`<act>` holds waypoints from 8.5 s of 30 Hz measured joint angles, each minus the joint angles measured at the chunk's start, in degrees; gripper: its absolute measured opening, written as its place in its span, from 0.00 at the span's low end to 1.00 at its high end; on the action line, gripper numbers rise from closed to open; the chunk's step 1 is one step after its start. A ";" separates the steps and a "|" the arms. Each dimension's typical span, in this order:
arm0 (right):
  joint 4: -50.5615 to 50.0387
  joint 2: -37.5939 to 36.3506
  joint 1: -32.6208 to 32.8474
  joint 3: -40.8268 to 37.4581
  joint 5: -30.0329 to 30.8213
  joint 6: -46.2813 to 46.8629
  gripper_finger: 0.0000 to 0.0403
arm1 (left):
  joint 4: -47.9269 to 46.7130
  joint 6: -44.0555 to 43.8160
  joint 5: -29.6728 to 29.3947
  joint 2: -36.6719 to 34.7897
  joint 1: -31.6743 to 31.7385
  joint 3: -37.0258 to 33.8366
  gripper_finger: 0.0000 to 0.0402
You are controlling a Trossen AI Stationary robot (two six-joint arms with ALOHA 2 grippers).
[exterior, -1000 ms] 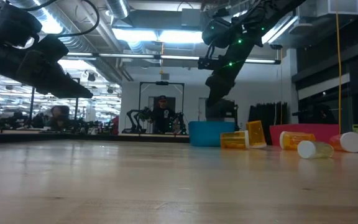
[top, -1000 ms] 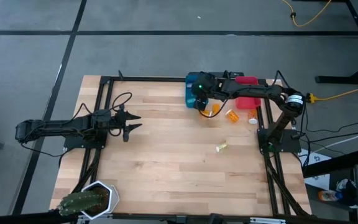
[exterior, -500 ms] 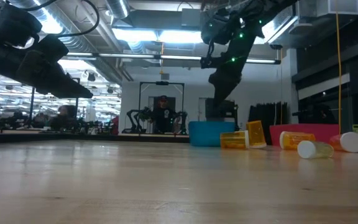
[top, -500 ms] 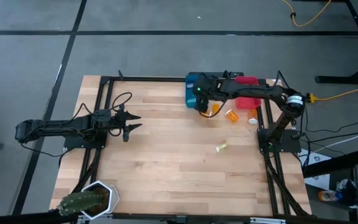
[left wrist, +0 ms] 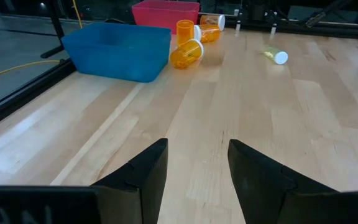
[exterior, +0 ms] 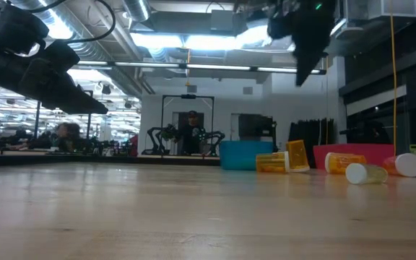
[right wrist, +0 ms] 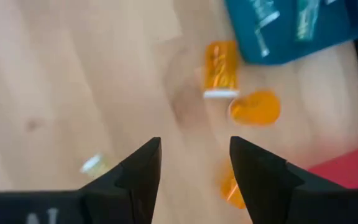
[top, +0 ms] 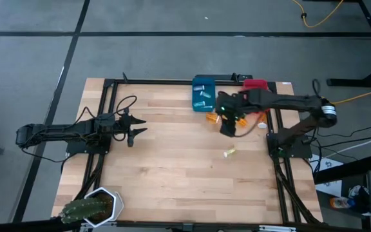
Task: Pick and place medicine bottles into bin by pill shape (circle, oval)
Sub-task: Put the small yellow pill bottle into the blue bin, then put the big orange pill bottle into the pink bin
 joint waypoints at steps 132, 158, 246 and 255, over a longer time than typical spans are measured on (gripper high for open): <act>39.38 0.73 18.68 -40.77 -0.65 19.13 0.27 | 11.37 -9.01 -7.32 70.08 -9.77 45.31 0.41; 49.49 0.80 4.15 -31.26 28.23 -3.97 0.24 | 11.61 -8.65 -7.34 70.06 -9.77 45.31 0.41; 52.24 0.84 -10.86 -31.82 -6.20 -3.47 0.46 | 11.61 -10.27 -14.34 70.04 -9.73 45.31 0.41; 50.99 2.02 -10.60 -31.82 0.43 -6.48 0.46 | 11.61 -10.27 -14.14 70.04 -9.73 45.31 0.41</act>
